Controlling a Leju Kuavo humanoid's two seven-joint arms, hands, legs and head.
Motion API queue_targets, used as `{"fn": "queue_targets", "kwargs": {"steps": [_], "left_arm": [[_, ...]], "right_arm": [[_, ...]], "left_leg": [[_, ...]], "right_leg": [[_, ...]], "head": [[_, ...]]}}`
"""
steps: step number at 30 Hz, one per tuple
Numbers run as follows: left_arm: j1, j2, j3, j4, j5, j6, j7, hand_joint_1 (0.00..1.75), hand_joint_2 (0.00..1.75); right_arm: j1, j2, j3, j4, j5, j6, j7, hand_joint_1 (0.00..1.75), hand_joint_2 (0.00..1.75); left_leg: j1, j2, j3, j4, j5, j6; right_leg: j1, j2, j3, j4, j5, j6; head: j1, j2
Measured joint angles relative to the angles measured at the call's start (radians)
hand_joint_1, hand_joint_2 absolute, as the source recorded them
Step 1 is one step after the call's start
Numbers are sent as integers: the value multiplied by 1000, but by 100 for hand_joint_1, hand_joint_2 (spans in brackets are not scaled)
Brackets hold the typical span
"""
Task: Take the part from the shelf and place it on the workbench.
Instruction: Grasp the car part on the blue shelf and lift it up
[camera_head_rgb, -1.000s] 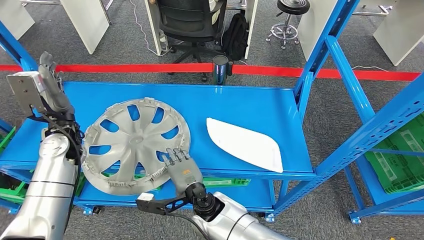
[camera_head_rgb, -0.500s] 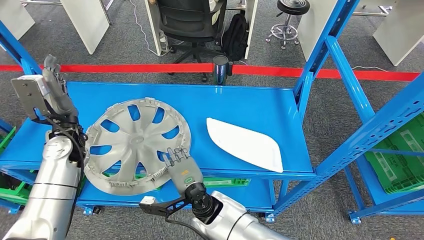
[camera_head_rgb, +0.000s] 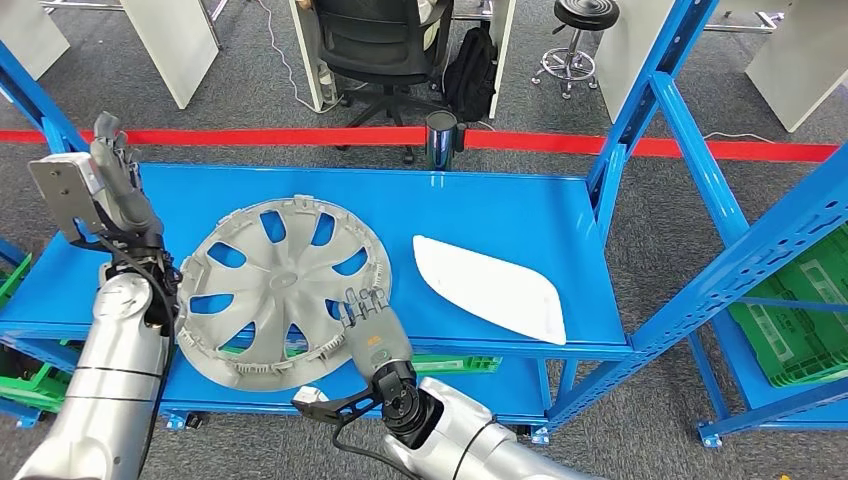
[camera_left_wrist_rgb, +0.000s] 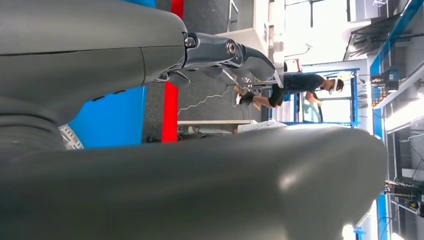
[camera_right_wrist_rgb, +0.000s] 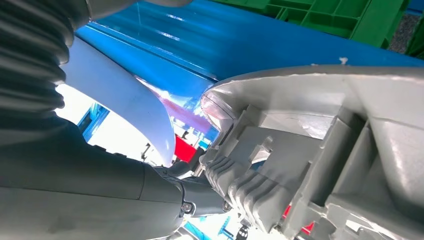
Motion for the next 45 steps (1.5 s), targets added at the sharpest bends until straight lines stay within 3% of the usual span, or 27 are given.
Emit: {"fn": "queue_targets", "kwargs": {"steps": [45], "left_arm": [[0, -20, -1, 18, 19, -7, -19, 0, 0]], "right_arm": [[7, 1, 12, -1, 82, -13, -48, 0, 175]], "left_leg": [[0, 0, 0, 0, 0, 0]], "right_leg": [[0, 0, 0, 0, 0, 0]], "head": [[1, 0]]}}
